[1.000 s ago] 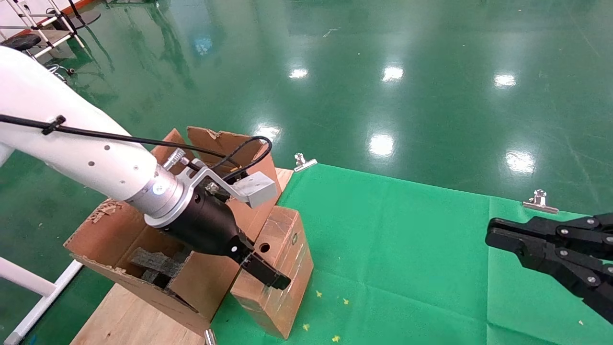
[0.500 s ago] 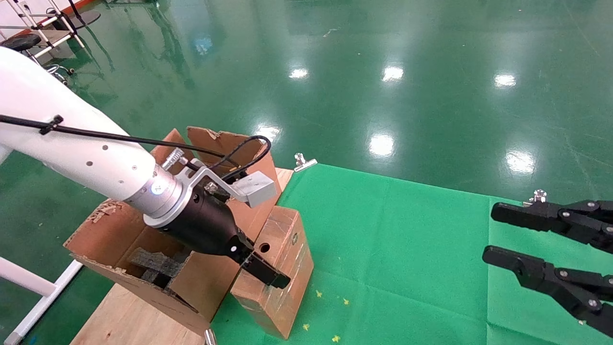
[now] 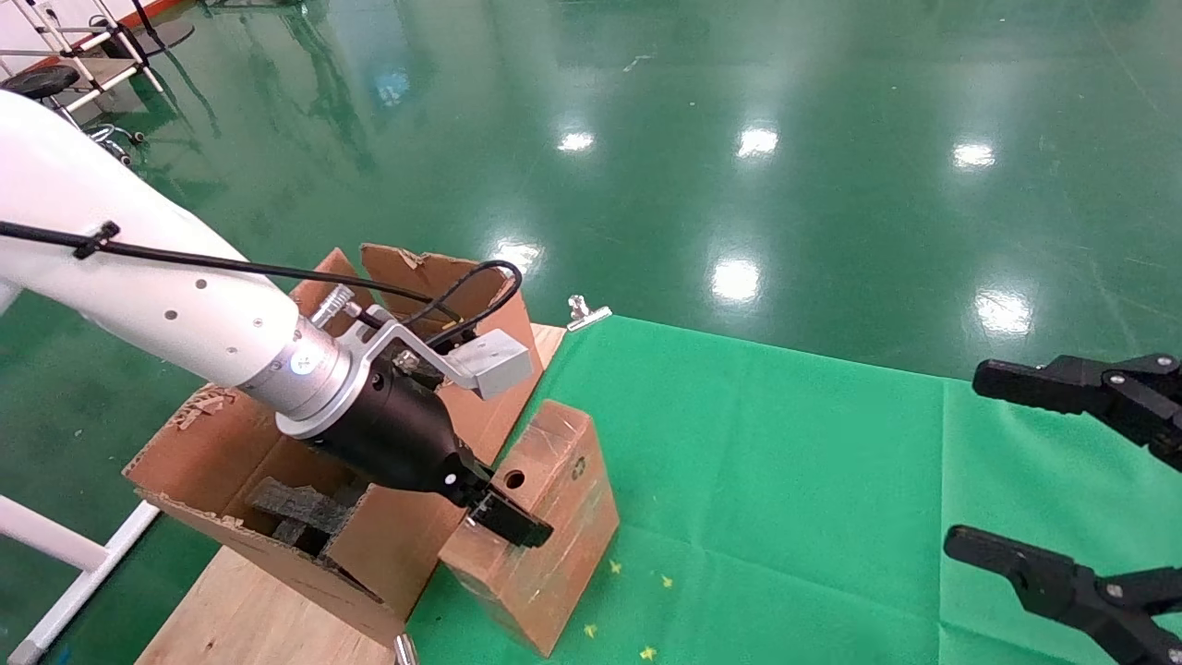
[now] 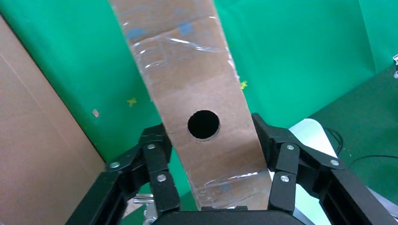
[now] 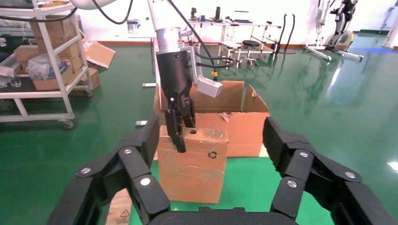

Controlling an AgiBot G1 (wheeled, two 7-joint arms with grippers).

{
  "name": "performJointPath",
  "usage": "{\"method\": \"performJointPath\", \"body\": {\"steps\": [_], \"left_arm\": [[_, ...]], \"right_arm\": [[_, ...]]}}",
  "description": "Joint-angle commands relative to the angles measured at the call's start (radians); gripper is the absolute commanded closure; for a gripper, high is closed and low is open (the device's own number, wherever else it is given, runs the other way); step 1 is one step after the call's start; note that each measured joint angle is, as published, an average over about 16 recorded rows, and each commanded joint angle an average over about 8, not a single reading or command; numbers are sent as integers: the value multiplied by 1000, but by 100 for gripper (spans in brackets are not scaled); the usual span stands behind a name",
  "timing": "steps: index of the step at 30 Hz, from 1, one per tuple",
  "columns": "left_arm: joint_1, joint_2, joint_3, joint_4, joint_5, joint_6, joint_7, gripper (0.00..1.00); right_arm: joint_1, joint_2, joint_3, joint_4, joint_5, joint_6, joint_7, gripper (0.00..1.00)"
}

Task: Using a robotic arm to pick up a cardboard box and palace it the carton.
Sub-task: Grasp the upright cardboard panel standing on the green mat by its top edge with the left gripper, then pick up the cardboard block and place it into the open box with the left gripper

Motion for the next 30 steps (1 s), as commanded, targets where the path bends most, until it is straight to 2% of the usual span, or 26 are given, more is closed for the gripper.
{"method": "performJointPath", "body": {"steps": [1,11,18,24,30], "left_arm": [[0,0,0,0,0,0,0,100],[-23,-9,-11,18,-1,-9,17,100],[-96,-63,-77,48,-32,-58,63,100],[-189,-111,-152,133,-43,-108,150,100],[-293,-134,-182,281,30,-123,277,100]], "right_arm": [[0,0,0,0,0,0,0,0],[0,0,0,0,0,0,0,0],[0,0,0,0,0,0,0,0],[0,0,0,0,0,0,0,0],[0,0,0,0,0,0,0,0]]}}
